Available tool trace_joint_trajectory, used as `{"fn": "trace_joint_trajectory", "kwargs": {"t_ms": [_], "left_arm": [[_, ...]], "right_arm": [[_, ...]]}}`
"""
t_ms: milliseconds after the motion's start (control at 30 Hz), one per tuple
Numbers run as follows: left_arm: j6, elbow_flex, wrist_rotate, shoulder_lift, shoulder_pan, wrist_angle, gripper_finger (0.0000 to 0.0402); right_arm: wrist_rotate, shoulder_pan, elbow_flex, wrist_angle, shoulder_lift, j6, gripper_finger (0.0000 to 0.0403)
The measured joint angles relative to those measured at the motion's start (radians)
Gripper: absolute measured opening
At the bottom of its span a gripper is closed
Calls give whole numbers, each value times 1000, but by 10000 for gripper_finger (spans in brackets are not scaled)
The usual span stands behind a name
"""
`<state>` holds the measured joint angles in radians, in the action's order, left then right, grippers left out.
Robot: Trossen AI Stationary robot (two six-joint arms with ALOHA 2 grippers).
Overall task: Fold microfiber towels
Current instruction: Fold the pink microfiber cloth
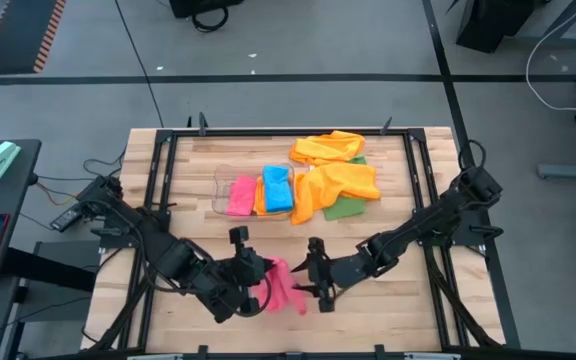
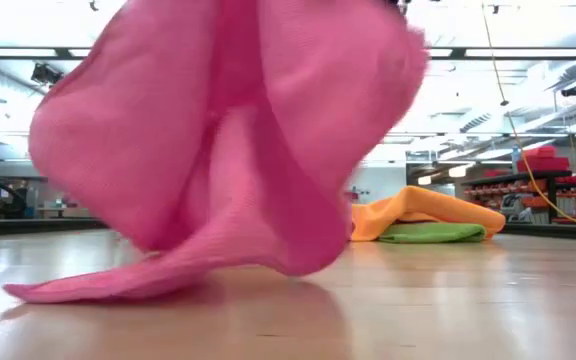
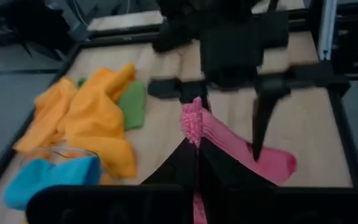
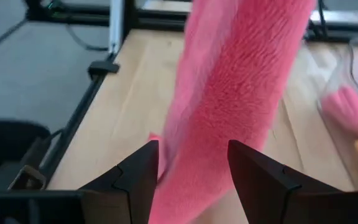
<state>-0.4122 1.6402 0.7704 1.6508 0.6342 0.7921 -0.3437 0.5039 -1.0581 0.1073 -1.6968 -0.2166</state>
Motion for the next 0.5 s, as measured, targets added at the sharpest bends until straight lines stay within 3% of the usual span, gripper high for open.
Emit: {"fn": "trace_joint_trajectory", "kwargs": {"t_ms": [500], "left_arm": [[42,0,8,-4,-49,-14,16]], "right_arm": [[-6,-12,1,-112,-137,-262,202]]}}
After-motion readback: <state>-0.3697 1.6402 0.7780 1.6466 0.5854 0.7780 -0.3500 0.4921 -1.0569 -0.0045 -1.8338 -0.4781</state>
